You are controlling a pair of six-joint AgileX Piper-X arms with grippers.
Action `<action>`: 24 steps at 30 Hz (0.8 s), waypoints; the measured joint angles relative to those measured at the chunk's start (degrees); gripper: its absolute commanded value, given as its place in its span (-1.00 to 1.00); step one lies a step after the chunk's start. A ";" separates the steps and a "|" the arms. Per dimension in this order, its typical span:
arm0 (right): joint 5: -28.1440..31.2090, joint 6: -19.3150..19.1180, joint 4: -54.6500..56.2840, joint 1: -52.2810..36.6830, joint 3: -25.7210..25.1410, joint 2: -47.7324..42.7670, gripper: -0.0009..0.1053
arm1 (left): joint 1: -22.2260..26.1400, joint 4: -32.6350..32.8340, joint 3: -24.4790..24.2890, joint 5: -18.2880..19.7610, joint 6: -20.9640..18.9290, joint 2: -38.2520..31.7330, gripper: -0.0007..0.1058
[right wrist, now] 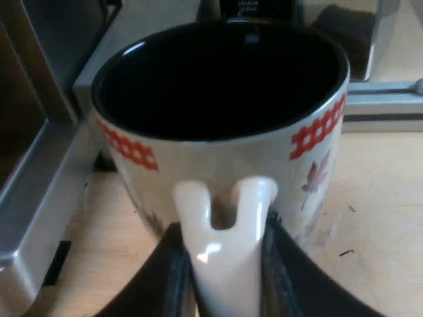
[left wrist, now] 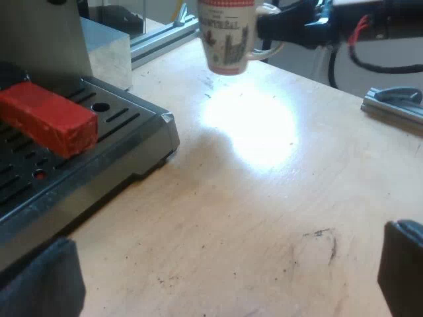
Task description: Place mug into machine
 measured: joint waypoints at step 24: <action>-4.05 0.13 32.02 22.93 -3.17 -33.68 -0.98 | 0.00 -15.57 7.92 -15.75 3.10 0.14 0.74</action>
